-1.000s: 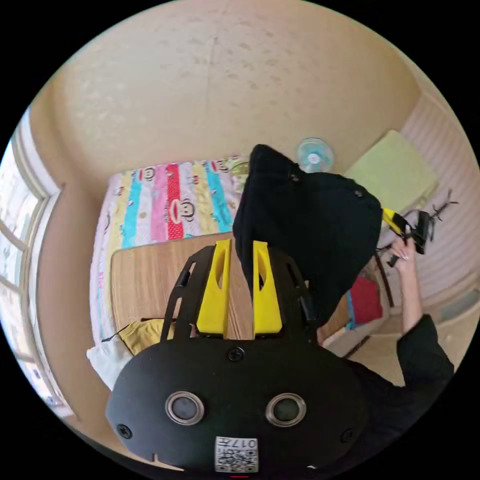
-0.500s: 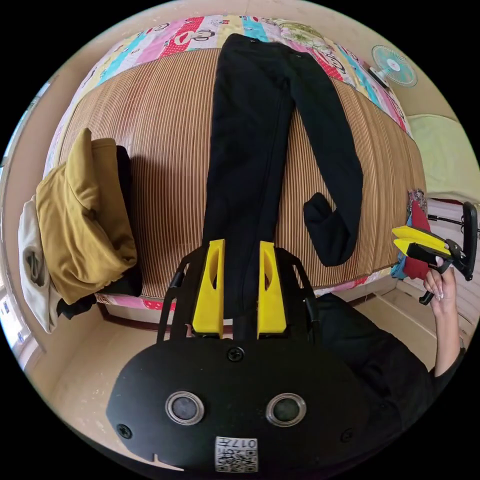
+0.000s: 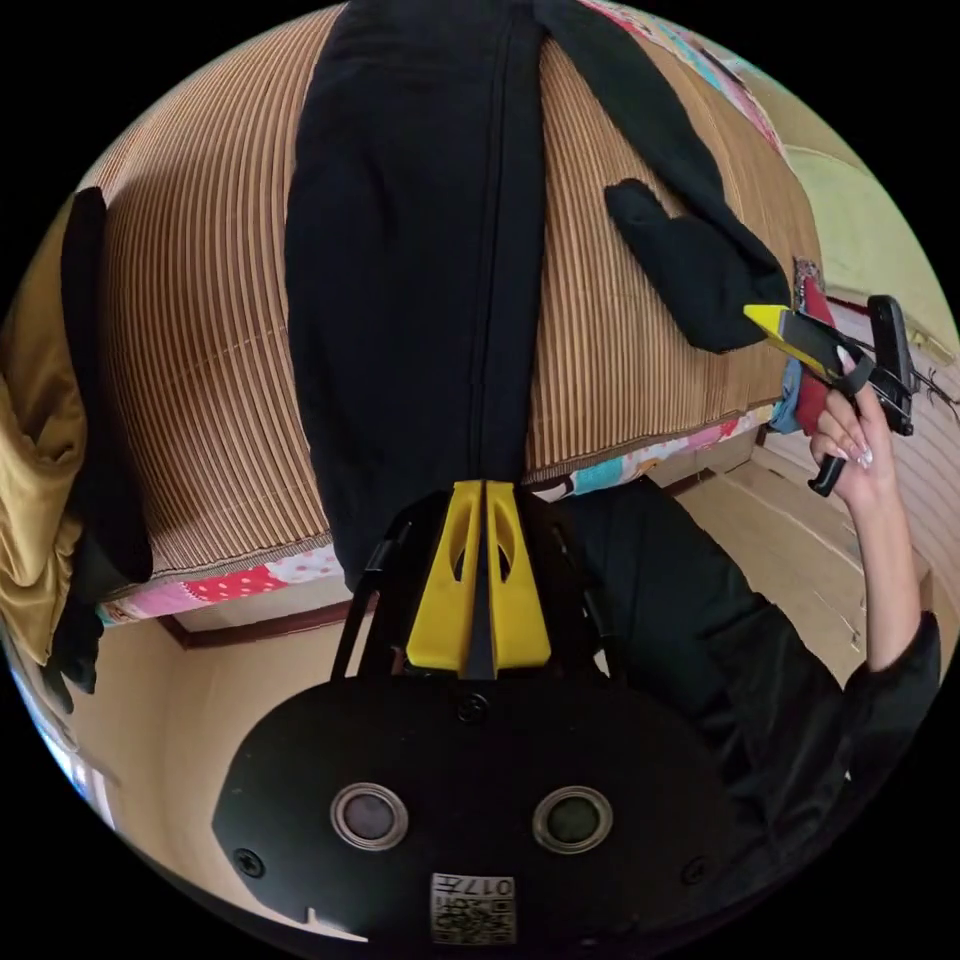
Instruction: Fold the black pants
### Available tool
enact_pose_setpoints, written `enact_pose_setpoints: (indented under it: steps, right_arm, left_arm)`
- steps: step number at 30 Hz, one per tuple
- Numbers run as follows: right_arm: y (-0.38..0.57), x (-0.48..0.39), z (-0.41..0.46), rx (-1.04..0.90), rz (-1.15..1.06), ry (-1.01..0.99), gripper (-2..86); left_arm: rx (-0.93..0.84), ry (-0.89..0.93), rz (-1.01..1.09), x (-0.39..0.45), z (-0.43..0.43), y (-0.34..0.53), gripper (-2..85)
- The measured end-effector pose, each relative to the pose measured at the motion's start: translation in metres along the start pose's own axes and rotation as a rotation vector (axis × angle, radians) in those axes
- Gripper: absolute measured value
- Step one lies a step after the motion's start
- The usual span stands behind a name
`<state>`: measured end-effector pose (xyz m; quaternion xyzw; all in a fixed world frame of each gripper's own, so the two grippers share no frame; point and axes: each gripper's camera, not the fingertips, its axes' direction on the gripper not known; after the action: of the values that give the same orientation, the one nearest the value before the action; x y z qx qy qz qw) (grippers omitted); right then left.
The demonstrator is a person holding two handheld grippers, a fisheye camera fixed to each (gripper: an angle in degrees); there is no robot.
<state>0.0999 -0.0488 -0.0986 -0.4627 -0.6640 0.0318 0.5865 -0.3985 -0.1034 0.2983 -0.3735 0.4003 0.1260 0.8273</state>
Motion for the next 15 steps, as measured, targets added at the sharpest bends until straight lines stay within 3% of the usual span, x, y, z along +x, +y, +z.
enact_pose_setpoints:
  steps: [3,4,5,7,11,13,15]
  right_arm:
    - [0.028,-0.049,-0.074,0.015,-0.201,0.217,3.0]
    - [0.041,-0.076,-0.098,0.009,-0.290,0.377,3.0]
    - [0.054,-0.103,-0.114,0.013,-0.390,0.526,2.9]
    - [0.064,-0.128,-0.119,-0.010,-0.506,0.632,2.7]
    - [0.041,-0.089,-0.037,-0.296,-0.478,0.549,2.7]
    - [0.047,-0.049,0.007,-0.304,-0.468,0.484,2.7]
    - [0.053,0.005,0.037,-0.318,-0.261,0.387,2.5]
  left_arm:
    - [0.117,0.093,0.082,-0.017,-0.047,0.033,-0.5]
    - [0.162,0.100,0.117,-0.021,-0.064,0.046,-0.4]
    - [0.190,0.079,0.149,-0.022,-0.078,0.059,-0.4]
    - [0.224,0.029,0.178,-0.025,-0.093,0.073,-0.2]
    - [0.298,0.043,0.216,-0.031,-0.099,0.088,1.9]
    - [0.303,0.051,0.177,-0.034,-0.095,0.085,3.4]
    - [0.342,0.010,0.121,-0.032,-0.098,0.084,4.0]
